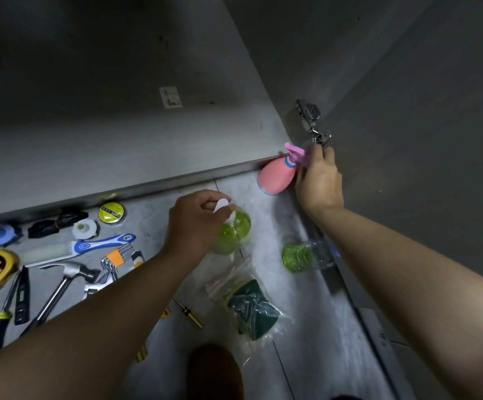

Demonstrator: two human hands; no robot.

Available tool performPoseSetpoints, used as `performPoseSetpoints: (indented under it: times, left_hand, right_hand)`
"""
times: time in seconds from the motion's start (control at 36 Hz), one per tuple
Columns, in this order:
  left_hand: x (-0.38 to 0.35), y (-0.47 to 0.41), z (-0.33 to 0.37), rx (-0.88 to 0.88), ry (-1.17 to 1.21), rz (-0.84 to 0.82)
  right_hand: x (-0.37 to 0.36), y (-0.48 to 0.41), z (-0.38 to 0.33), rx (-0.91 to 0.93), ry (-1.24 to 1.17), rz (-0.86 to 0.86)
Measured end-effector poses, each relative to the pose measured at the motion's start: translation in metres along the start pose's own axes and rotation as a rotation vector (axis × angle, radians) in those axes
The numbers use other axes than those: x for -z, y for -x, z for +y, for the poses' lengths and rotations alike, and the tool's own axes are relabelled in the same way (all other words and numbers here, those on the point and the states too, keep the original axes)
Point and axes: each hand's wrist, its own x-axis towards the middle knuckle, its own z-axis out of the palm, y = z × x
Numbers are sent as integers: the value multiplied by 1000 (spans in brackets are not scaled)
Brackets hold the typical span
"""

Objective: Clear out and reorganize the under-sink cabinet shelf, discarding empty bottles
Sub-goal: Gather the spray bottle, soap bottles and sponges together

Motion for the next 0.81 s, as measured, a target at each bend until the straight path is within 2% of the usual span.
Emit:
performPoseSetpoints:
  times: [0.14, 0.19, 0.25, 0.31, 0.36, 0.53, 0.67, 0.72, 0.81]
  left_hand:
    - [0, 2, 3, 3, 46, -14]
    - [0, 3, 5, 10, 62, -22]
    - [0, 4, 9, 3, 59, -24]
    - [-1, 5, 14, -15, 32, -21]
    - [-2, 7, 18, -36, -6, -23]
    - [-9, 15, 22, -64, -33, -38]
    - [-14, 15, 17, -78, 48, -125]
    - [-15, 14, 13, -96, 82, -164]
    - [-11, 11, 3, -99, 15, -179]
  right_hand:
    - [6, 21, -11, -24, -9, 122]
    - [6, 34, -13, -7, -89, 95]
    - [0, 51, -17, 52, -242, -104]
    - [-9, 72, -22, 80, -383, -407]
    - [-22, 89, -27, 90, -398, -586]
    - [-43, 105, -30, 51, -421, -455]
    - [-47, 99, -21, 80, -309, -419]
    - [-49, 93, -15, -32, -315, -380]
    - [-54, 80, -2, -298, -389, -293]
